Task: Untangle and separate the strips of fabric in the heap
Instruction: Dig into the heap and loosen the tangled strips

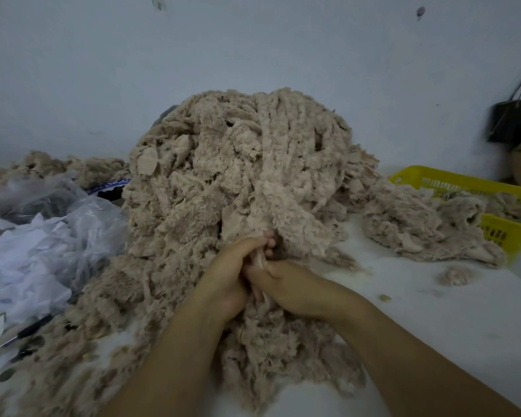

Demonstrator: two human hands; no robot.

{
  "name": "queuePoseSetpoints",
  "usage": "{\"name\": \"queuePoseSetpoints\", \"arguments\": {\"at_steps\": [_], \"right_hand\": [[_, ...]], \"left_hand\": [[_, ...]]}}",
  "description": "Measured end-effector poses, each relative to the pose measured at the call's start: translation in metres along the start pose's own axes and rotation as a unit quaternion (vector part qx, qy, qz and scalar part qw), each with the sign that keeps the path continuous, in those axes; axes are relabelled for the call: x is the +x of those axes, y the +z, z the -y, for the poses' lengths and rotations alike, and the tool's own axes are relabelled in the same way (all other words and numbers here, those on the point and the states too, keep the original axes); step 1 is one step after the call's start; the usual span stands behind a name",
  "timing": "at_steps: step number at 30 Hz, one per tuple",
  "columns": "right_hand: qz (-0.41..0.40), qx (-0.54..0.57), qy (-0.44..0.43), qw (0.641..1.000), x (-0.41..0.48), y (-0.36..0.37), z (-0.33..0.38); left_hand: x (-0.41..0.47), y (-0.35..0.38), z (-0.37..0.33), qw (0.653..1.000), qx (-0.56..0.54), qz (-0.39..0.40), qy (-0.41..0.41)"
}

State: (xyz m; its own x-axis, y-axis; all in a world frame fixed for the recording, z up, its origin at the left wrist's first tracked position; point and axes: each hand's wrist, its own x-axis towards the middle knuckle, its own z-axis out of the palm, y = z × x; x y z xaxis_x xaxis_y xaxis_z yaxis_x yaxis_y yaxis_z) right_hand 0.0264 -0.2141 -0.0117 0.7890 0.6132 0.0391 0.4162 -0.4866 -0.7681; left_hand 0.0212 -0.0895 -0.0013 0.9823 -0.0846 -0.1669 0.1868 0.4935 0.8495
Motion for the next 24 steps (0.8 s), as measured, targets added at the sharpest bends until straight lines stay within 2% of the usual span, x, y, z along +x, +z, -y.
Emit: {"name": "queuePoseSetpoints", "arguments": {"at_steps": [2, 5, 8, 10, 12, 14, 17, 20, 22, 24], "right_hand": [[0.012, -0.048, -0.011, 0.999, -0.001, 0.001, 0.002], [0.025, -0.096, -0.031, 0.995, -0.001, 0.004, 0.003], [0.005, -0.101, -0.041, 0.994, 0.002, 0.006, -0.002], [-0.003, -0.084, -0.038, 0.996, 0.003, 0.008, -0.007], [-0.013, -0.023, -0.015, 1.000, 0.003, 0.007, -0.012], [-0.040, 0.081, 0.019, 0.996, 0.003, 0.003, -0.014], [-0.131, 0.182, 0.049, 0.973, 0.005, -0.007, -0.016], [-0.129, 0.348, 0.071, 0.926, 0.010, -0.008, -0.021], [-0.130, 0.434, 0.092, 0.887, 0.011, -0.011, -0.023], [-0.158, 0.472, 0.116, 0.860, 0.012, -0.017, -0.022]], "left_hand": [[0.004, -0.001, -0.001, 0.997, -0.070, 0.011, -0.015], [0.010, -0.009, -0.003, 0.988, -0.155, -0.015, -0.001], [0.013, -0.023, -0.007, 0.969, -0.245, -0.008, -0.003], [0.011, -0.027, -0.008, 0.969, -0.247, 0.007, -0.011], [0.009, -0.024, -0.008, 0.982, -0.186, 0.020, -0.002], [0.007, -0.018, -0.006, 0.997, -0.077, -0.006, 0.021], [0.002, -0.008, 0.000, 0.989, 0.120, -0.046, 0.074], [-0.003, -0.002, 0.007, 0.938, 0.316, -0.036, 0.140], [-0.009, 0.001, 0.010, 0.894, 0.415, 0.013, 0.167], [-0.015, 0.003, 0.013, 0.856, 0.478, 0.070, 0.185]]}}
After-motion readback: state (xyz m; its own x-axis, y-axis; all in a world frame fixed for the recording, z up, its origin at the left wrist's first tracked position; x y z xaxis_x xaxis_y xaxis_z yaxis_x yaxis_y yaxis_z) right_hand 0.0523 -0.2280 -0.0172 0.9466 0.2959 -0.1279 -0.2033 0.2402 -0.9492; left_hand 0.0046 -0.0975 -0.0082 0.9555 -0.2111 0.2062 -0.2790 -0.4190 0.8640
